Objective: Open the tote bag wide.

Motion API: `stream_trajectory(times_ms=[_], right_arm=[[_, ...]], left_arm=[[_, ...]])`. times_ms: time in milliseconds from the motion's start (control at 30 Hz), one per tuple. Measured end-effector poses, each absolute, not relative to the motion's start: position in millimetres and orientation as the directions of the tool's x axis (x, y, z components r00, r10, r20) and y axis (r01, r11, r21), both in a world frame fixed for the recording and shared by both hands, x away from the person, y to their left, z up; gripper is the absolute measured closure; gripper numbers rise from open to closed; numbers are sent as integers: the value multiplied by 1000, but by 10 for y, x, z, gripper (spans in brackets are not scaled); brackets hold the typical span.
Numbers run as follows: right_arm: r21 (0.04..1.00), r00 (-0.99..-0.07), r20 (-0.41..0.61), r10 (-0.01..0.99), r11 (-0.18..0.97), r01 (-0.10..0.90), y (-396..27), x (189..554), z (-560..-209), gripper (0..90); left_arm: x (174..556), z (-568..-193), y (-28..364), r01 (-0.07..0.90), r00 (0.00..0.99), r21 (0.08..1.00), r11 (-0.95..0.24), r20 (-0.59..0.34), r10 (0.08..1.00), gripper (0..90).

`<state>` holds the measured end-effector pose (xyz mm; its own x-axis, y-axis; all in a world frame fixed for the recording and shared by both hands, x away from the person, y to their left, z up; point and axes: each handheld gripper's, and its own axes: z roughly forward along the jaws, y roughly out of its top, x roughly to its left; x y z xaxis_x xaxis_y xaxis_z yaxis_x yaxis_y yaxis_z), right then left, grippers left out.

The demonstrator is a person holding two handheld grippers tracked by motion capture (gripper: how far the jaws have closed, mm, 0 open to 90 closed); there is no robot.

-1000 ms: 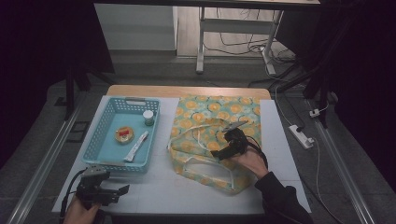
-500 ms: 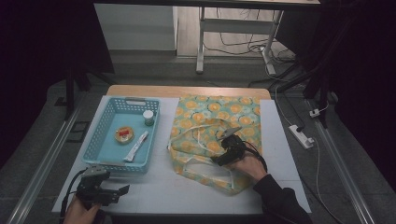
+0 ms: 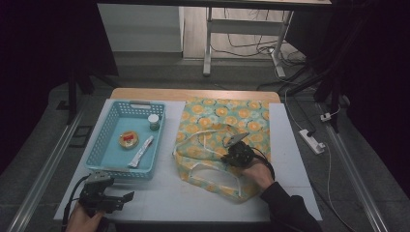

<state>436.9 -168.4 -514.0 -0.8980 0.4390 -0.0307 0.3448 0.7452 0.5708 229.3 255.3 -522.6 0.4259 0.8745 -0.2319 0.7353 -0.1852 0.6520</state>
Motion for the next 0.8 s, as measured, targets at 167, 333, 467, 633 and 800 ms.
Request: stream_trajectory(times_ms=[167, 333, 467, 633, 800], right_arm=[[580, -894, 13, 447, 725, 371, -1720, 4416, -5128, 900], [618, -890, 36, 454, 690, 377, -1744, 4420, -5040, 900], [632, -893, 37, 448, 682, 368, -1742, 4412, -4970, 900], [653, -888, 60, 456, 655, 380, -1751, 4429, -4899, 900], [688, -883, 57, 466, 623, 373, -1758, 4424, -4799, 900]], left_arm=[[2293, -5226, 2558, 734, 428, 654, -184, -235, 873, 22], [2294, -5226, 2556, 735, 427, 653, -184, -234, 873, 23], [2294, -5226, 2554, 735, 428, 652, -186, -232, 874, 22], [2294, -5226, 2553, 735, 428, 652, -186, -232, 874, 23], [2294, -5227, 2555, 736, 427, 651, -186, -234, 873, 23]])
